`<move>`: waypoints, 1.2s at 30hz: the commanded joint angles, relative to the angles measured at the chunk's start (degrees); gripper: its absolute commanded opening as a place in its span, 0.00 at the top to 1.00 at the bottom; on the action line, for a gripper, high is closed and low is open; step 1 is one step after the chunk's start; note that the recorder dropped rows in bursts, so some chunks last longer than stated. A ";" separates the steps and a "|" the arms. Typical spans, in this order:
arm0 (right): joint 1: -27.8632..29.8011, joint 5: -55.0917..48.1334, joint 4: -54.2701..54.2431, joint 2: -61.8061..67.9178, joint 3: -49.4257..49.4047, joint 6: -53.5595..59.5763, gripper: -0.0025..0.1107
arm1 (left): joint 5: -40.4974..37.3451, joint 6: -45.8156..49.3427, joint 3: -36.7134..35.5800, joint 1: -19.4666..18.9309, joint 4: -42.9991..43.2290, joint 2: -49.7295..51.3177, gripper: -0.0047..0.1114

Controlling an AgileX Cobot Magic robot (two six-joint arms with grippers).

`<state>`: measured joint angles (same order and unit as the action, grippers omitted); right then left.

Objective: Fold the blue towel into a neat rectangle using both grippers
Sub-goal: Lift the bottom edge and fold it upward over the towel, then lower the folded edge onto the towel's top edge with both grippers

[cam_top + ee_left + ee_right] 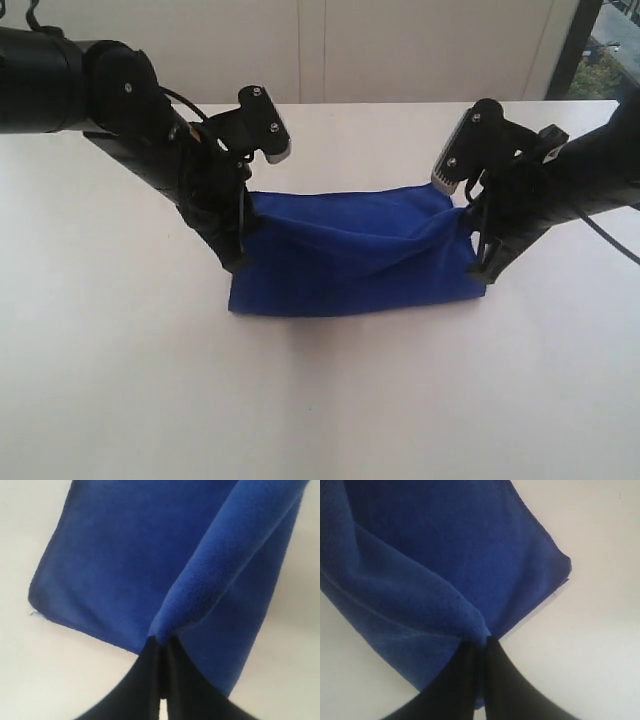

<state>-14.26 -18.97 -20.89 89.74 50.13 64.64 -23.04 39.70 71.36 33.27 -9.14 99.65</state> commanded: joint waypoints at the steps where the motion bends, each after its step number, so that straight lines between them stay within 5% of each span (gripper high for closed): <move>1: 0.04 2.25 -0.13 1.60 0.77 -0.45 0.95 | 2.05 -5.53 1.09 -1.32 3.51 1.05 0.96; 36: 0.04 9.75 -0.13 16.04 12.81 -1.95 0.95 | 10.83 -5.19 9.43 -4.61 3.43 12.45 0.96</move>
<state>-14.26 -10.51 -20.80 105.69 62.72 62.98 -12.61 34.75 80.66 28.77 -5.07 111.70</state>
